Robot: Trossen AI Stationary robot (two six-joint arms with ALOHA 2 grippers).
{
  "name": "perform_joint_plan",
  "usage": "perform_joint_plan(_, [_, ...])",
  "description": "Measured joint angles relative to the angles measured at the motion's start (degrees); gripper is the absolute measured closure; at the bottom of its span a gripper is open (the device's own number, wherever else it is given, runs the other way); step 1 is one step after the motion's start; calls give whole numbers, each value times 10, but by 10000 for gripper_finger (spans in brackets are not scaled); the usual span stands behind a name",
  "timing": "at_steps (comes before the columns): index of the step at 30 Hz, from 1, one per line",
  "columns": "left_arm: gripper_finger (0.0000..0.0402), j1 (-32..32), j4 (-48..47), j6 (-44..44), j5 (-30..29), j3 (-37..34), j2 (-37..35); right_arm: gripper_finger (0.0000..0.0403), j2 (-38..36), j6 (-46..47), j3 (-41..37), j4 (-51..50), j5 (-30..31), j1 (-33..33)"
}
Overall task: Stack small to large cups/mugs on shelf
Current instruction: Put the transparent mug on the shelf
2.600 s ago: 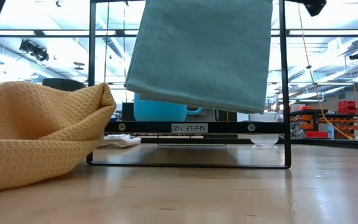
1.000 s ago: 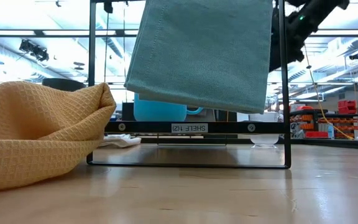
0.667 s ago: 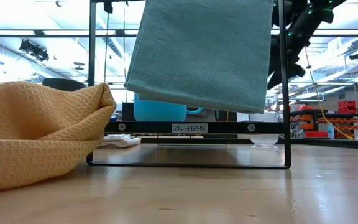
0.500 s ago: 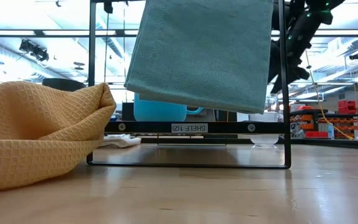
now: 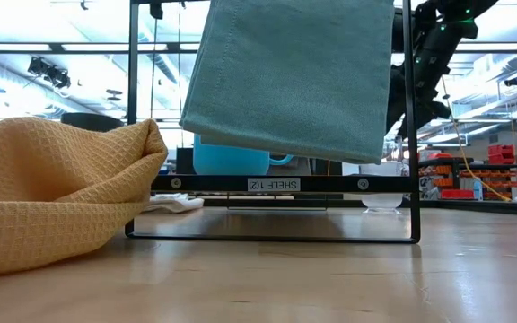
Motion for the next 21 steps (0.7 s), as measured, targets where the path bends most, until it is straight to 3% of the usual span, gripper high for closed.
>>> perform_joint_plan(11, [365, 0, 0, 2, 0, 0, 0, 183, 45, -9, 0, 8, -15, -3])
perform_joint_plan(21, [375, 0, 1, 4, 0, 0, 0, 260, 46, -20, 0, 25, -36, -3])
